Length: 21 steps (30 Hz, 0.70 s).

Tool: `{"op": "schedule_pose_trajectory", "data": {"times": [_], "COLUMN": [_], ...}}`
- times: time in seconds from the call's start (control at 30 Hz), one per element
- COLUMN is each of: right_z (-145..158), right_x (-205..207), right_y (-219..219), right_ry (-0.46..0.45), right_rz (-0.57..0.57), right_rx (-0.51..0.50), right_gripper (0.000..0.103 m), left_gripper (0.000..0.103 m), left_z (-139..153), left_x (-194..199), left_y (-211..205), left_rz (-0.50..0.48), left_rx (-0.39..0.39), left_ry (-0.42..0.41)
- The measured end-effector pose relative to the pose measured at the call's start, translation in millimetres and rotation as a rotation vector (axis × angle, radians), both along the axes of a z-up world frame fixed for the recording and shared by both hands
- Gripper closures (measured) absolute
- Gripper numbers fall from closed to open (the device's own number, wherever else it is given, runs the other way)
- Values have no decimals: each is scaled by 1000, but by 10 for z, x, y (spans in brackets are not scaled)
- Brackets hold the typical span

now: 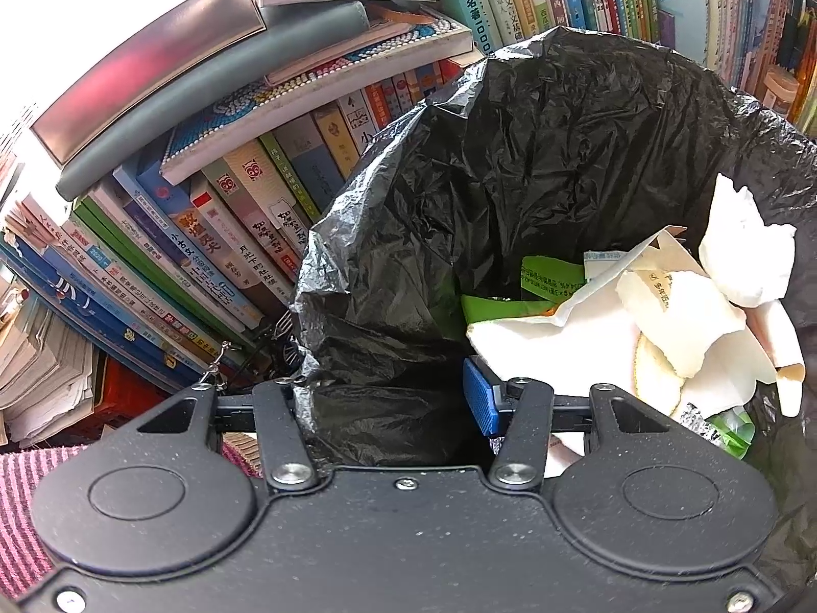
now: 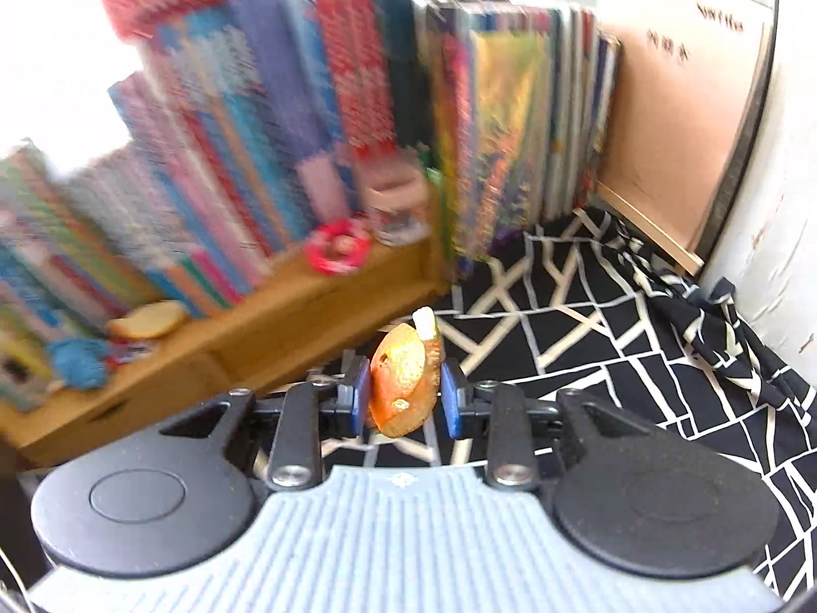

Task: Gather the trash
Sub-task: 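Lift the bread crust and carry it over the bin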

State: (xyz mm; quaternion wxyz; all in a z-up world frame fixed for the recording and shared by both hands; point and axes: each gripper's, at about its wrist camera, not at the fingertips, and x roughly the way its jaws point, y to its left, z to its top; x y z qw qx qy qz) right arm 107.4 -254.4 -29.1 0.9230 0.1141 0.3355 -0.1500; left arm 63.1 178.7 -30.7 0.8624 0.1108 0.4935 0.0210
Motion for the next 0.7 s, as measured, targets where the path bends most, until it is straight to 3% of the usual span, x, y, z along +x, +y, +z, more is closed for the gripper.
{"op": "schedule_pose_trajectory", "data": {"times": [0.3,0.43,0.7], "right_z": [491,486,498], "right_x": [-546,-811,-887], "right_y": [610,778,1155], "right_ry": [-131,-256,-287], "right_rz": [213,311,546], "right_rx": [117,249,359], "right_gripper": [69,68,67], "left_gripper": [54,54,54], "left_z": [-1,2,9], "left_x": [-10,-23,-32], "left_y": [4,-1,-11], "left_rz": [-4,-4,-4], "left_rx": [-4,-5,-8], "left_ry": [-3,-7,-9]}}
